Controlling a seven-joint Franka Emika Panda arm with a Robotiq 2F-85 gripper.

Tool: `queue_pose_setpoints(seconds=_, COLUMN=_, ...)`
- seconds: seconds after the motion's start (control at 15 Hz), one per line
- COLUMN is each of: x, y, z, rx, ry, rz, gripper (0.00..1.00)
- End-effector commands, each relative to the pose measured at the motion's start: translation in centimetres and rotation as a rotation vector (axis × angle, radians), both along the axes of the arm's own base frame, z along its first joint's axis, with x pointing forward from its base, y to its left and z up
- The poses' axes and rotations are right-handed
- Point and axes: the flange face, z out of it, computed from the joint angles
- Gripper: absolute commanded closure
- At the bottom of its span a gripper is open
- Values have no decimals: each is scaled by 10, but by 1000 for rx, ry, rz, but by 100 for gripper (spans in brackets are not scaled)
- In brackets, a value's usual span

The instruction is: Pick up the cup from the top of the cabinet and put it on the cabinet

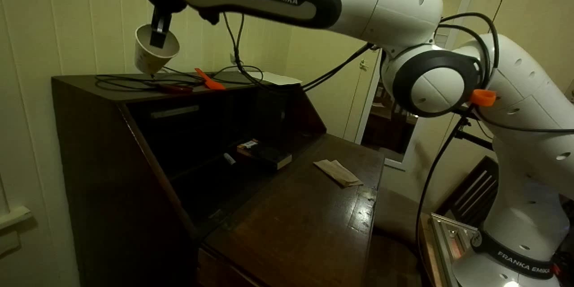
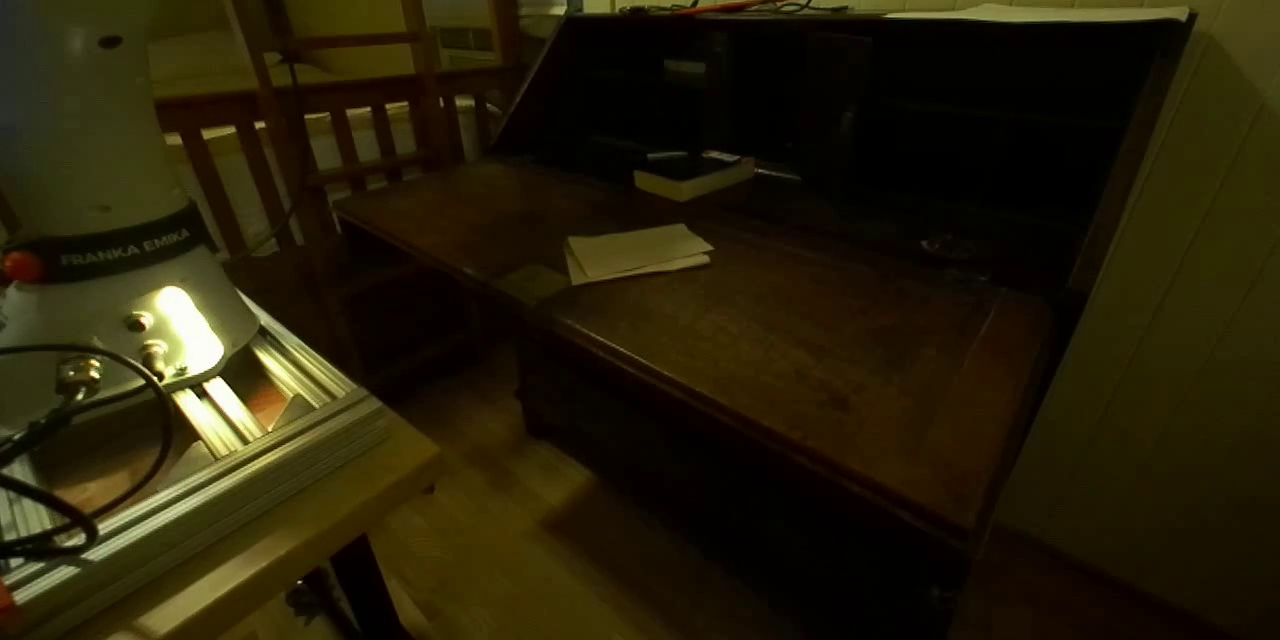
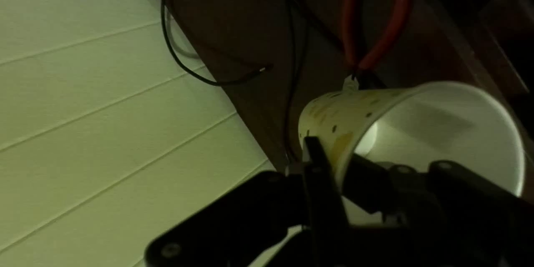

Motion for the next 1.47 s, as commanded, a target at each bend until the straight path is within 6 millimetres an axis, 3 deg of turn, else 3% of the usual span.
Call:
queue_pose_setpoints(seconds=0.0, x=-47, y=-3, z=78, rx=109, ry=116, rz=-11, gripper=97)
queue_pose_setpoints(seconds=0.13, x=-79, y=-6, z=110, rx=161, ry=211, rz=-33, gripper=97)
queue_pose_setpoints(seconds=0.4, x=-135, y=-27, z=150, rx=164, ry=319, rz=-278, gripper=98)
queue_pose_setpoints(seconds=0.73, x=-179, y=-24, z=159, rx=157, ry=379, rz=-554, gripper=98)
queue_pose_setpoints(seconds=0.87, x=-182, y=-17, z=146, rx=204, ry=398, rz=-659, gripper=98)
queue_pose_setpoints(seconds=0.93, x=-177, y=-22, z=154, rx=188, ry=388, rz=-563, gripper=99)
queue_pose_setpoints(seconds=1.0, x=-178, y=-18, z=152, rx=191, ry=389, rz=-573, gripper=94)
queue_pose_setpoints(seconds=1.4, x=-173, y=-26, z=150, rx=208, ry=388, rz=-586, gripper=99)
